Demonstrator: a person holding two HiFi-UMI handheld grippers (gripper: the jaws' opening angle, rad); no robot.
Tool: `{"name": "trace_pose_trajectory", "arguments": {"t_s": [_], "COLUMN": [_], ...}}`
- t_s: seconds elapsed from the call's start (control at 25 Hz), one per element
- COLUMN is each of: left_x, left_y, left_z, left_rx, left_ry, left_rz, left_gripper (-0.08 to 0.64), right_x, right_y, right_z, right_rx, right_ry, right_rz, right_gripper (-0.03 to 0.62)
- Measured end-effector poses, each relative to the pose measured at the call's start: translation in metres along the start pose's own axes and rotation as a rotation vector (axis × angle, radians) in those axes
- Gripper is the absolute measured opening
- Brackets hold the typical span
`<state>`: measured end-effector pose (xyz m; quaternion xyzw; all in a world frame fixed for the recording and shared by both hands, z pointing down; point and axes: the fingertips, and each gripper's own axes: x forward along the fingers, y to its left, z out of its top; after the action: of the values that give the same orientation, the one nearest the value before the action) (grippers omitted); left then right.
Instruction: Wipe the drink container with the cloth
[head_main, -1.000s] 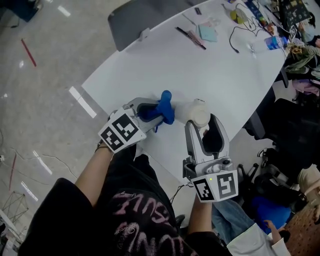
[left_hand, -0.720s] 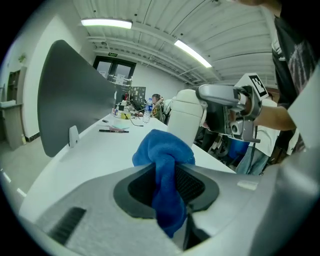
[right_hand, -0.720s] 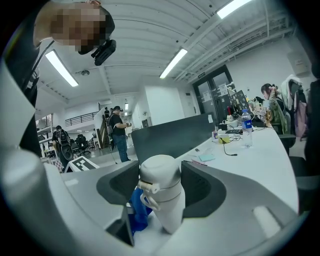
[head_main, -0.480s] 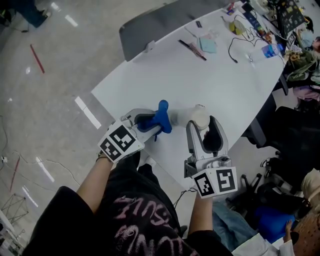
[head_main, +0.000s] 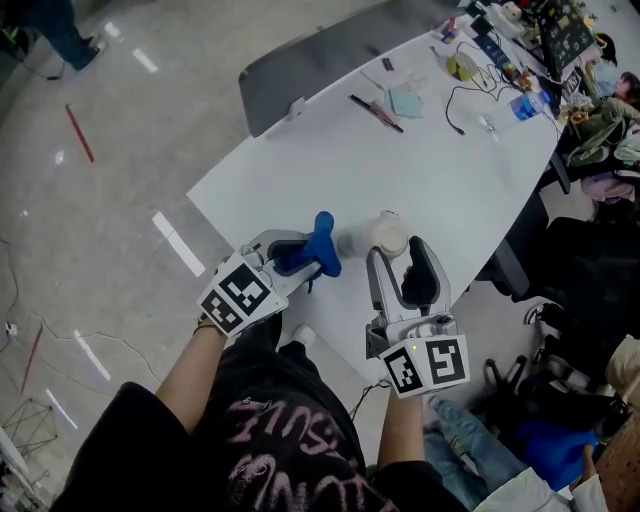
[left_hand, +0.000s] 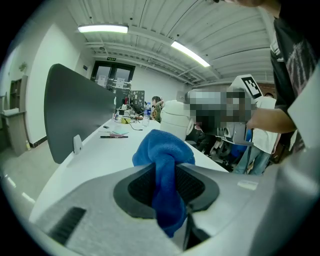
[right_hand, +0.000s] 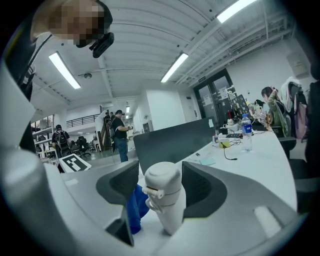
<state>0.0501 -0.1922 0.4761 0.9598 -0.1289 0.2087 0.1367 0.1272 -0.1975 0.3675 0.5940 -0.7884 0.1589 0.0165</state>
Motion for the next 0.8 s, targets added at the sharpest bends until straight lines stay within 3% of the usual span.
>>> {"name": "trace_pose_trajectory", "arguments": {"t_s": [0.36,0.8], "left_x": [-0.011,-0.034], "left_y": [-0.010,-0.028], "left_z": [0.015,0.042], "left_rx": [-0.028,-0.038], "left_ry": [-0.051,-0.148], "left_rz": [0.073,0.175], "left_gripper": [0.100,0.100], "right_x": [-0.030,-0.068], "right_y": [-0.004,-0.009], "right_z": [0.012,0.014], "right_rx": [-0.025,-0.051], "right_ry": [-0.044,-0.060], "right_rz": [-0.022,-0.063], "right_gripper": [0.231,0.073]}}
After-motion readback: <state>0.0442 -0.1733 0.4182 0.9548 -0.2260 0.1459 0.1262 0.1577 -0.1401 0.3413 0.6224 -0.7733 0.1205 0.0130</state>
